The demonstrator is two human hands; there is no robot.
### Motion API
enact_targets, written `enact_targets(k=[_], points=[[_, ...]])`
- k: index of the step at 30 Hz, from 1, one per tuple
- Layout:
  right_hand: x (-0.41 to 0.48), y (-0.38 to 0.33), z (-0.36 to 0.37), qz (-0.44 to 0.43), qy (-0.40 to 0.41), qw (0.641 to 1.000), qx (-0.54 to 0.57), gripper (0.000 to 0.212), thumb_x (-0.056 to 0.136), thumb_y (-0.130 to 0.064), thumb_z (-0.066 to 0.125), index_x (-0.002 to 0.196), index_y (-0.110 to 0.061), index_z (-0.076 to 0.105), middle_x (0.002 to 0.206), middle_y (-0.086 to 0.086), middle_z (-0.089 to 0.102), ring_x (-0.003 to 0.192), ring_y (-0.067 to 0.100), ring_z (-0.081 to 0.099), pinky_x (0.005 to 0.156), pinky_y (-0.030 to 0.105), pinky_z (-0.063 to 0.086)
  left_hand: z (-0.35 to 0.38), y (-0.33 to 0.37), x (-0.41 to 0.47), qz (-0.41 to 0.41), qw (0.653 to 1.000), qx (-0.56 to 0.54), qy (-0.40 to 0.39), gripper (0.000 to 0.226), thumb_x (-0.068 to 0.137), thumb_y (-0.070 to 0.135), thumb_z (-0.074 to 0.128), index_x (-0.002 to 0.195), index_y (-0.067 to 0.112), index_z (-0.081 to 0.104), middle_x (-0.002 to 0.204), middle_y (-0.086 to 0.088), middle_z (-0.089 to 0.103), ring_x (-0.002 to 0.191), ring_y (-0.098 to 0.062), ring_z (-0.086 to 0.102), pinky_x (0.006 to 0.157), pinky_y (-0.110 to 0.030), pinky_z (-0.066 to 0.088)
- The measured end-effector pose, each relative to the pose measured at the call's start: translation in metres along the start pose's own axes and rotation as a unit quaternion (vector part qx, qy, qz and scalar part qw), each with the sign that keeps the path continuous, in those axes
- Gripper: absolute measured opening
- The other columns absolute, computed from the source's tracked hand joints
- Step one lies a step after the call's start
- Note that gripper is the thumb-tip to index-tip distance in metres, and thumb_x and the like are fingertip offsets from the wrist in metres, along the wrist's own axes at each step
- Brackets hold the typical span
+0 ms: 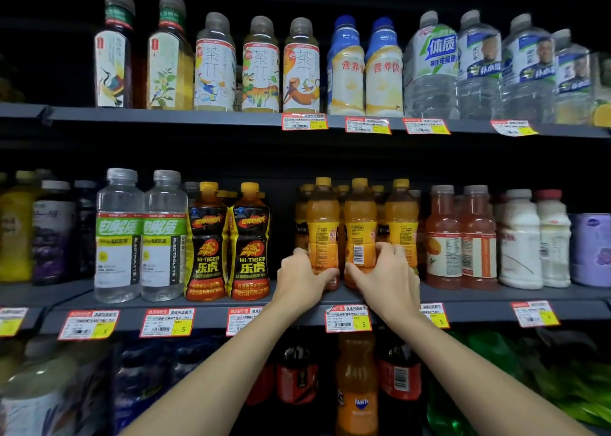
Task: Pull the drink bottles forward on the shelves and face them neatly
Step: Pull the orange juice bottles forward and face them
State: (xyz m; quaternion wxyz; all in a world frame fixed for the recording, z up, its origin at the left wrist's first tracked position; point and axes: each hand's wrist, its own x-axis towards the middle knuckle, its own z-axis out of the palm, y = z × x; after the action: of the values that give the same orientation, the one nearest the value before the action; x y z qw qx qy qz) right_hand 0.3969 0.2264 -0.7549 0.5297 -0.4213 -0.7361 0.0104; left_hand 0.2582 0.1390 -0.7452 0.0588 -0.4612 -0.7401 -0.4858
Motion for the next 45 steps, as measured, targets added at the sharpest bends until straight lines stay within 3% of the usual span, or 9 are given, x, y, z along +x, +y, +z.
enact_targets(k=[5,9,15,19,25,29,35,39,45], points=[[0.000,0.003,-0.002,0.017,-0.028,0.998,0.063,0.074,0.074,-0.067,0.069,0.130,-0.028,0.041,0.101,-0.010,0.068,0.097,0.018,0.068,0.087,0.044,0.056,-0.011,-0.005,0.000,0.017,0.999,0.000,-0.043,0.048,0.093,0.038,0.068,0.132,0.017,0.049,0.126,-0.005,0.060,0.115,-0.022,0.059,0.096,-0.037,0.051],[-0.003,0.002,-0.004,0.019,-0.023,0.997,0.076,0.078,0.067,-0.072,0.066,0.131,-0.032,0.045,0.093,-0.022,0.061,0.094,0.010,0.064,0.082,0.036,0.054,-0.014,-0.007,-0.002,0.030,0.997,-0.048,-0.055,0.045,0.097,0.025,0.061,0.137,0.020,0.042,0.126,-0.003,0.058,0.102,-0.015,0.052,0.084,-0.028,0.043],[-0.008,-0.001,-0.006,-0.010,-0.020,0.997,0.079,0.045,0.071,-0.082,0.059,0.107,-0.059,0.045,0.096,-0.035,0.057,0.093,-0.003,0.059,0.073,0.022,0.045,-0.013,-0.008,0.001,0.040,0.994,-0.074,-0.075,0.078,0.085,0.051,0.071,0.143,0.012,0.037,0.137,-0.007,0.049,0.125,-0.024,0.049,0.105,-0.040,0.044],[-0.006,-0.002,-0.005,0.007,-0.020,0.998,0.063,0.095,0.055,-0.096,0.061,0.129,-0.038,0.051,0.114,-0.023,0.057,0.103,0.001,0.056,0.087,0.032,0.052,-0.010,-0.010,0.003,0.034,0.997,-0.050,-0.049,0.085,0.083,0.052,0.074,0.145,0.007,0.036,0.141,-0.011,0.042,0.130,-0.026,0.044,0.105,-0.039,0.041],[0.003,0.012,-0.014,0.006,-0.099,0.980,0.173,0.064,0.069,-0.064,0.079,0.123,-0.039,0.056,0.101,-0.027,0.062,0.099,-0.005,0.062,0.083,0.018,0.053,-0.009,-0.016,0.007,0.033,0.997,-0.062,-0.032,0.073,0.083,0.044,0.077,0.140,0.013,0.043,0.131,-0.006,0.057,0.118,-0.024,0.057,0.096,-0.033,0.048],[0.013,0.020,-0.019,-0.036,-0.170,0.970,0.169,0.074,0.068,-0.072,0.074,0.128,-0.033,0.057,0.110,-0.019,0.067,0.102,-0.001,0.062,0.089,0.025,0.054,-0.012,-0.019,0.008,0.027,0.996,-0.073,-0.032,0.080,0.079,0.049,0.078,0.144,0.020,0.042,0.130,0.000,0.061,0.114,-0.017,0.060,0.099,-0.036,0.050],[0.008,0.028,-0.006,-0.119,-0.113,0.975,0.152,0.058,0.076,-0.077,0.060,0.117,-0.037,0.056,0.103,-0.016,0.054,0.095,0.004,0.052,0.076,0.025,0.042,-0.011,-0.012,-0.003,0.051,0.999,0.003,0.012,0.070,0.070,0.064,0.078,0.127,0.033,0.050,0.107,0.018,0.055,0.092,0.004,0.053,0.070,-0.014,0.039],[0.007,0.032,0.000,-0.095,-0.110,0.975,0.166,0.056,0.078,-0.078,0.056,0.122,-0.051,0.038,0.094,-0.029,0.037,0.085,-0.008,0.041,0.067,0.010,0.025,-0.009,-0.007,-0.008,0.057,0.997,0.031,0.039,0.058,0.072,0.060,0.075,0.120,0.039,0.052,0.108,0.017,0.052,0.094,0.007,0.051,0.073,-0.009,0.035],[0.007,0.030,-0.001,-0.080,-0.115,0.975,0.173,0.045,0.078,-0.072,0.055,0.115,-0.051,0.042,0.093,-0.027,0.040,0.084,-0.003,0.040,0.073,0.023,0.034,-0.009,-0.002,-0.012,0.084,0.996,0.017,0.037,0.056,0.069,0.055,0.074,0.119,0.045,0.050,0.109,0.020,0.058,0.098,0.007,0.057,0.079,-0.008,0.041]])
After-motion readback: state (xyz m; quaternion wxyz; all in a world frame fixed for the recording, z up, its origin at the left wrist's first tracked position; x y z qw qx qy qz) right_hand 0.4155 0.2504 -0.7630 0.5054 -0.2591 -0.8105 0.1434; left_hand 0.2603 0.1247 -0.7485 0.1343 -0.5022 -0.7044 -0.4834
